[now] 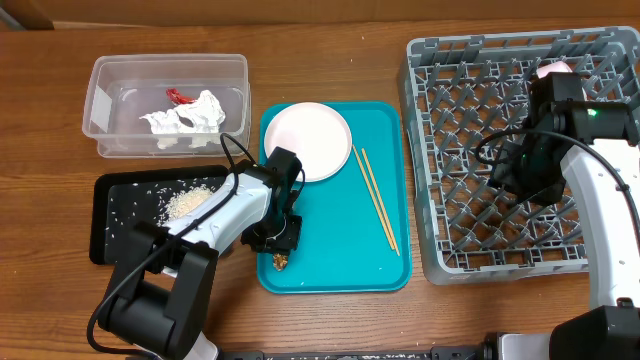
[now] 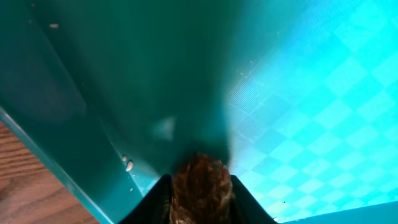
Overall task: Sort waste into correct bins and load items into the dishwasher
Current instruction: 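Carry the food scrap with the left gripper and drop it on the black tray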
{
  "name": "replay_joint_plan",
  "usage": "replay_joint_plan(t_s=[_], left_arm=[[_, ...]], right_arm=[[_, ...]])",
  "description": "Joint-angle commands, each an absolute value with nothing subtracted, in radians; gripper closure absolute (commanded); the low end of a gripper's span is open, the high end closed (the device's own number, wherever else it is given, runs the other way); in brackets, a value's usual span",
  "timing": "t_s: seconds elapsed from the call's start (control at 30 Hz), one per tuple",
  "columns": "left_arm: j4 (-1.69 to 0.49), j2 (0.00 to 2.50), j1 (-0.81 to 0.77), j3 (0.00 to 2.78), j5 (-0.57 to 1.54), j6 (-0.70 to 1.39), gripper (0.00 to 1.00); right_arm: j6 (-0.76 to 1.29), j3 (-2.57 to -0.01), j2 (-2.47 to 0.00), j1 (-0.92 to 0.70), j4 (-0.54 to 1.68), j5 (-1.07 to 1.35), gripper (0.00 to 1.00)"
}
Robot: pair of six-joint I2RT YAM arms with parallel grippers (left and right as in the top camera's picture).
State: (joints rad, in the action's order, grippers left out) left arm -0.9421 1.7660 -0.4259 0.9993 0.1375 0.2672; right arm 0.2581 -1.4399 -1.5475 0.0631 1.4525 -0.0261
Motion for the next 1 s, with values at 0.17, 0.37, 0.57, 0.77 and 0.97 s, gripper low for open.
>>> replay_joint_plan(t_s=[0.17, 0.37, 0.57, 0.77, 0.97], left_arm=[[-1.000, 1.756, -0.411, 1.099, 0.131, 0.297, 0.93], [-1.063, 1.676, -0.338, 1.197, 0.103, 0.297, 0.93], [-1.124, 1.575, -0.171, 1.222, -0.044, 0.332, 0.91], [-1.110, 1.566, 0.099, 1.218, -0.080, 0.346, 0.94], [-1.025, 1.599, 0.284, 1.214, -0.082, 0.363, 0.94]], right_arm=[[0.262, -1.461, -1.533, 0.063, 1.465, -0.033, 0.49], [0.262, -1.461, -1.533, 0.063, 1.464, -0.033, 0.49], [0.262, -1.461, -1.533, 0.063, 1.466, -0.033, 0.48], [0.262, -1.461, -1.533, 0.063, 1.465, -0.033, 0.49], [0.262, -1.461, -1.533, 0.063, 1.465, -0.033, 0.48]])
